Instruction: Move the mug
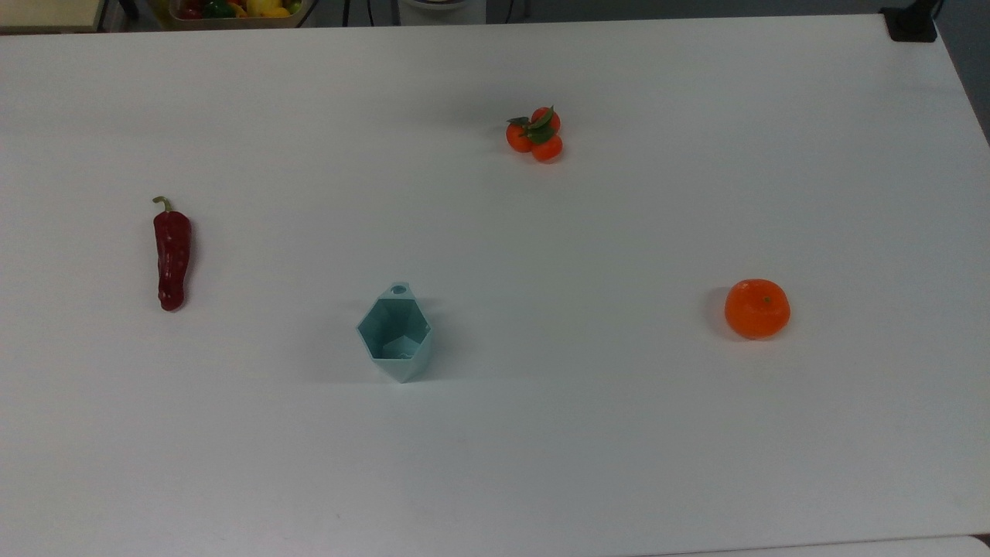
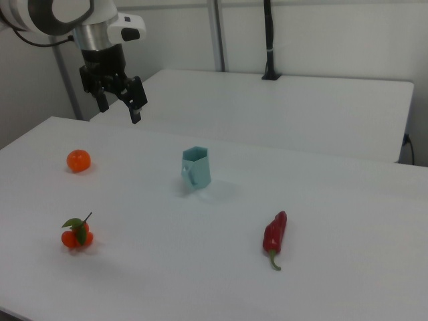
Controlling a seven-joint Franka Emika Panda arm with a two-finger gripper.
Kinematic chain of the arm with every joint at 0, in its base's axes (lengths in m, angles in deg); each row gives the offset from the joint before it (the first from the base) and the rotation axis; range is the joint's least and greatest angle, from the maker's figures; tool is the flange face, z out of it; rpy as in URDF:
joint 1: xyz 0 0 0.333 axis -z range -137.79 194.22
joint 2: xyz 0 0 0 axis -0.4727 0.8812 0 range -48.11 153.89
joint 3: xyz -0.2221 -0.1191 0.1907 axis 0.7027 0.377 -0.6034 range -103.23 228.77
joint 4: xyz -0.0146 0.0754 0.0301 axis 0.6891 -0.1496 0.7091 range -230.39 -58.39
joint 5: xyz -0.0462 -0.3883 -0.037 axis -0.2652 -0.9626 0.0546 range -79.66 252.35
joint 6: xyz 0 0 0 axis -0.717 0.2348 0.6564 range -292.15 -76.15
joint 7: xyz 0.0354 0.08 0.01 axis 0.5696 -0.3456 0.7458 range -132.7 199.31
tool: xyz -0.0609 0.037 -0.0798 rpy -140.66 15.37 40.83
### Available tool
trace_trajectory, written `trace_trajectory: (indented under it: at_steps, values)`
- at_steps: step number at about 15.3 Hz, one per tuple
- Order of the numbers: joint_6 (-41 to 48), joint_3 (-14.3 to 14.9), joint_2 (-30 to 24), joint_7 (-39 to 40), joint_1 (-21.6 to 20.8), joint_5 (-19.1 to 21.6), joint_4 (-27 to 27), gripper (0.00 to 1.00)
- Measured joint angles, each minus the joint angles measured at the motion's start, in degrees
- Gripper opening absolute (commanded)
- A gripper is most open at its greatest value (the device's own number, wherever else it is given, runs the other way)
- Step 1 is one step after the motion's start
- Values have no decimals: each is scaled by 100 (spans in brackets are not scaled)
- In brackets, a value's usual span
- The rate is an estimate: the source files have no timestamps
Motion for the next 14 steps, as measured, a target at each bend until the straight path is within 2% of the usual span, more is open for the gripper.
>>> trace_trajectory:
  at_steps: [5, 11, 14]
  values:
    - [0, 0, 1, 85, 0, 0, -18, 100]
    - [0, 0, 16, 1009, 39, -22, -120, 100]
    - [-346, 0, 71, 1155, 46, -201, -357, 100]
